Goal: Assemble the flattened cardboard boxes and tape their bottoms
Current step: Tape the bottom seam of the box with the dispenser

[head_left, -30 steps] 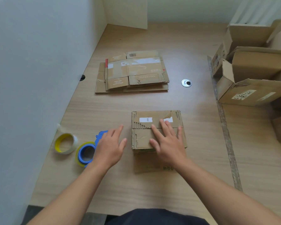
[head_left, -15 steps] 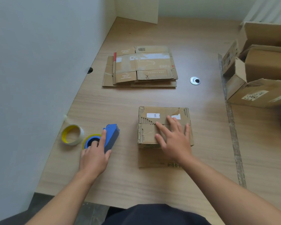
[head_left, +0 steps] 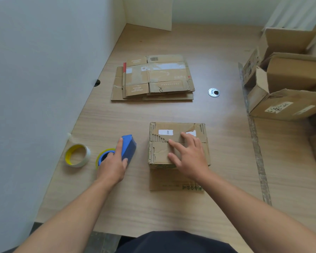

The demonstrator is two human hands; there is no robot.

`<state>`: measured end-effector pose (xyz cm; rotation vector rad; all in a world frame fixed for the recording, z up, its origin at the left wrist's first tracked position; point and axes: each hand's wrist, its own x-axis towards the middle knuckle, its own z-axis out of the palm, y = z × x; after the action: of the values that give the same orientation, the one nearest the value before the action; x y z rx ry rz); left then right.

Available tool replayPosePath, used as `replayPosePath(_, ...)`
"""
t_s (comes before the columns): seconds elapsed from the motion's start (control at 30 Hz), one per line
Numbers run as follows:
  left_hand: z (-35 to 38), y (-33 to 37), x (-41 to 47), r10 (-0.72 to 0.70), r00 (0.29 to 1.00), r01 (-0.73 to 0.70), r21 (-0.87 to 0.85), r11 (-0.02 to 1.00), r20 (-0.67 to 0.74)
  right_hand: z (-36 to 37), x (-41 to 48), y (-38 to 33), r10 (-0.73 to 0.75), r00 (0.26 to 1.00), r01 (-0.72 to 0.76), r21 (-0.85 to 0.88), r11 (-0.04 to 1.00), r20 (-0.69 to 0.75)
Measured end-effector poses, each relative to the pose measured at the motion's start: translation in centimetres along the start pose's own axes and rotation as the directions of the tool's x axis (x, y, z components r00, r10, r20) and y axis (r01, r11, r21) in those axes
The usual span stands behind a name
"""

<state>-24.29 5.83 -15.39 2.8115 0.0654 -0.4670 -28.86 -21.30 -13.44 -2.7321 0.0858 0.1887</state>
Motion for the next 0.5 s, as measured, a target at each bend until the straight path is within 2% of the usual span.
replayPosePath(0.1, -1.4, 0.3, -0.5, 0.076, 0.995, -0.080, -0.065, 0.995, -0.059, 0.0, 0.0, 0.2, -0.015, 1.000, 0.014, 0.034, 0.999, 0.007)
replayPosePath(0.23, -3.7, 1.1, -1.9, 0.253, 0.949, -0.275, -0.101, 0.956, -0.189, -0.1, -0.1, 0.2, -0.024, 1.000, 0.024, 0.054, 0.998, 0.002)
replayPosePath(0.3, -4.7, 1.7, -2.4, 0.400, 0.887, -0.420, -0.042, 0.907, -0.232, -0.3, -0.2, 0.1, -0.008, 1.000, 0.008, 0.103, 0.995, 0.004)
replayPosePath(0.37, -5.5, 2.4, -2.6, 0.559, 0.793, -0.554, 0.093, 0.827, -0.242, -0.7, -0.2, -0.1, 0.016, 1.000, -0.013, 0.226, 0.974, -0.010)
replayPosePath(0.5, -5.9, 3.6, -2.5, 0.743, 0.644, -0.701, 0.247, 0.669, -0.183, -2.0, -0.2, 0.1, 0.012, 0.998, 0.016, 0.463, 0.886, -0.059)
